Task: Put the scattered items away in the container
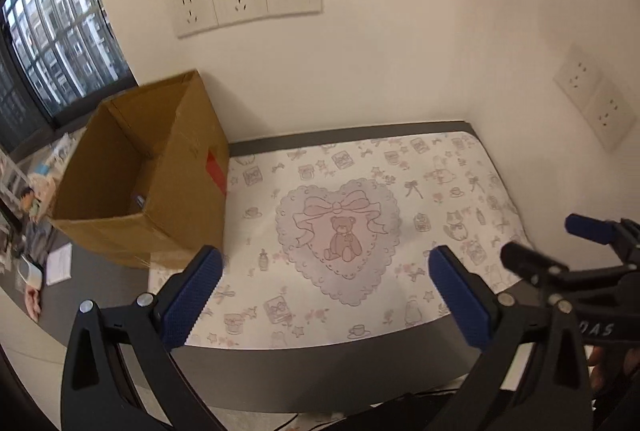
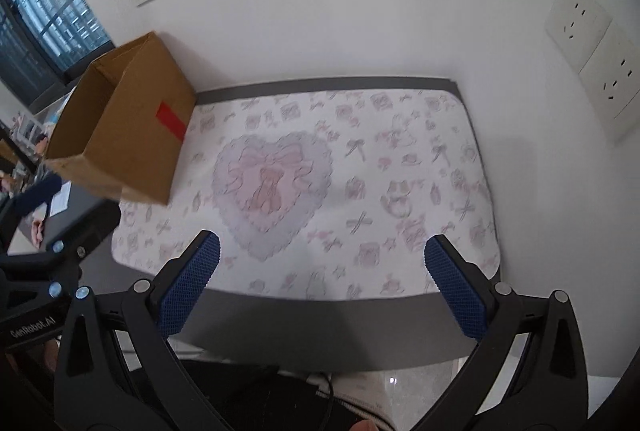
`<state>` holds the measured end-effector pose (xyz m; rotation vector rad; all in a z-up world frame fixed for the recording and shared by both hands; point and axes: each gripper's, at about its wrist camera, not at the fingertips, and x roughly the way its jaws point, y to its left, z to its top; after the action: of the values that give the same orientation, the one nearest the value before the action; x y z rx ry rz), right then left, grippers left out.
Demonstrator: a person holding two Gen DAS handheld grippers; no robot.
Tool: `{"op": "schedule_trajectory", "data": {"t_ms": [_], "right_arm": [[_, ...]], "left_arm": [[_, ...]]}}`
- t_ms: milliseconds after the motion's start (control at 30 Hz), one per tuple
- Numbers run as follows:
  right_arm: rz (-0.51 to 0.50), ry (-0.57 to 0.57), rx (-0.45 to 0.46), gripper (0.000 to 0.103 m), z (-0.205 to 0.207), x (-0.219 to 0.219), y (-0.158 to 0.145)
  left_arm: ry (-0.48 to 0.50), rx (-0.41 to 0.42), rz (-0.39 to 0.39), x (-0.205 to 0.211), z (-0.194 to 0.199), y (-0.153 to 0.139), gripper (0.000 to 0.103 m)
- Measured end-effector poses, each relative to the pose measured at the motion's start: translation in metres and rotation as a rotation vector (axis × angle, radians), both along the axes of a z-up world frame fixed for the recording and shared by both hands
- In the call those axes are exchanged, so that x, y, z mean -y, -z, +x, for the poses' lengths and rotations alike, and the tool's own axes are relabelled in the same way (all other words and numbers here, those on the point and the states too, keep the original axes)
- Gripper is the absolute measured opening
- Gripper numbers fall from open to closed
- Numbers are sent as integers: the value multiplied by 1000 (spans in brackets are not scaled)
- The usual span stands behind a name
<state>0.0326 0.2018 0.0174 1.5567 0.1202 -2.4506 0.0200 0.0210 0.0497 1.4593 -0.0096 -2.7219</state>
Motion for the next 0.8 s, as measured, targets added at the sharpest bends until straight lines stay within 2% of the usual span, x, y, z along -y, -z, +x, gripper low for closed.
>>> {"op": "schedule_trajectory", "data": {"t_ms": [133,267,400,800], "right_arm": [[35,-46,-32,103,12,8,-8],[42,-62,-26,103,9,17,-6],[53,-81,-5,103,7,24,0],[58,-66,-5,103,3,20,0]], "left_arm": [[-58,12,67,24,13,-6,103],[-147,89,4,36,16,6,103],[-145,132,40,40,18,17,103],[-135,112,4,36,15,12,103]]}}
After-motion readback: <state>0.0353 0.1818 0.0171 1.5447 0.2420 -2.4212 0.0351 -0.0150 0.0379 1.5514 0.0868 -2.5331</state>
